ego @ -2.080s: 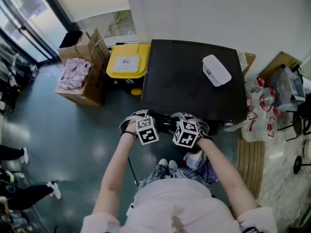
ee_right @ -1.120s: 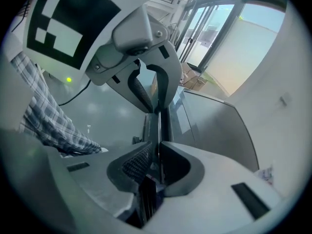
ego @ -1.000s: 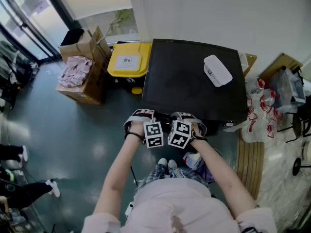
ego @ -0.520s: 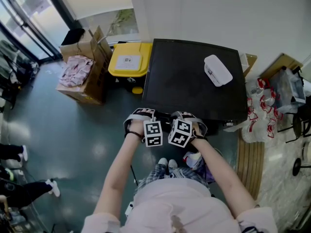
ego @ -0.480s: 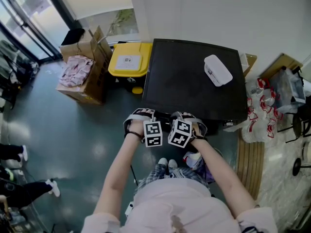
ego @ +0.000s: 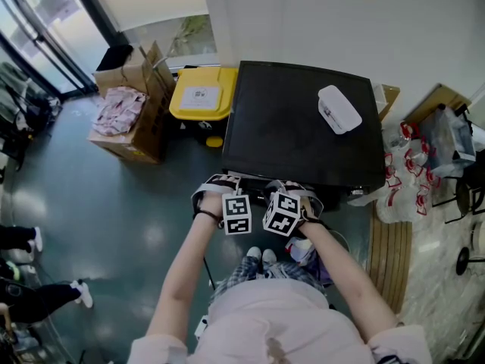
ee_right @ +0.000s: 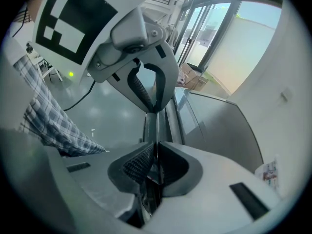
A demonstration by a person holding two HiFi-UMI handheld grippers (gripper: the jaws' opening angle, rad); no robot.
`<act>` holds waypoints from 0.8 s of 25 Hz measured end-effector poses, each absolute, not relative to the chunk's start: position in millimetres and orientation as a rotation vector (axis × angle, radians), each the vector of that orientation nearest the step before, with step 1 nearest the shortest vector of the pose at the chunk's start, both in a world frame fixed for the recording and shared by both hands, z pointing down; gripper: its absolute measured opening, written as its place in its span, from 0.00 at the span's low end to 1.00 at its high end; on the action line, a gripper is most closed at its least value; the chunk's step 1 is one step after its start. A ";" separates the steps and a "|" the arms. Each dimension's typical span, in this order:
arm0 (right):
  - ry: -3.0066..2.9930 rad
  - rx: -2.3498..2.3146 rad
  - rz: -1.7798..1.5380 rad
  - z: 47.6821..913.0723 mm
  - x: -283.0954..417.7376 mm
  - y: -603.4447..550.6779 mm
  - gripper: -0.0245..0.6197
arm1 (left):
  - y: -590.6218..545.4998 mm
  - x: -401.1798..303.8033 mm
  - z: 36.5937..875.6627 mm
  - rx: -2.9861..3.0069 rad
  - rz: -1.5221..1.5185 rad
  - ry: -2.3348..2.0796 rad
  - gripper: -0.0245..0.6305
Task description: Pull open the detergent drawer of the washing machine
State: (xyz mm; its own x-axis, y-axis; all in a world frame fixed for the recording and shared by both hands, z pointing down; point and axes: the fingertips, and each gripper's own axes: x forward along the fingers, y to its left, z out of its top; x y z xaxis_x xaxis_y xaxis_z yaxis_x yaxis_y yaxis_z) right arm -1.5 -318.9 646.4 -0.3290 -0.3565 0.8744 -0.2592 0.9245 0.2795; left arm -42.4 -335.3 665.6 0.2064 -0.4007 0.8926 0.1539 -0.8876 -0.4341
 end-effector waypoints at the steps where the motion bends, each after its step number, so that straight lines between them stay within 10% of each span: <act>1: -1.930 0.444 -0.104 645.9 -2.0 -316.1 0.12 | -332.5 -42.8 664.9 -2.061 -1.723 0.226 0.14; 20: -1.956 0.409 -0.069 653.1 -7.6 -253.4 0.12 | -269.6 -51.5 665.9 -2.073 -1.716 0.194 0.14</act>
State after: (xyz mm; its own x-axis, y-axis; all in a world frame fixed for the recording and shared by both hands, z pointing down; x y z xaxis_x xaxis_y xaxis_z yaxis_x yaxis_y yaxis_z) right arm -7.6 -253.4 653.1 -0.3565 -0.3148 0.8796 -0.2518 0.9390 0.2341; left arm -51.5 -269.6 665.9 0.2201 -0.3777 0.8994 0.1678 -0.8936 -0.4164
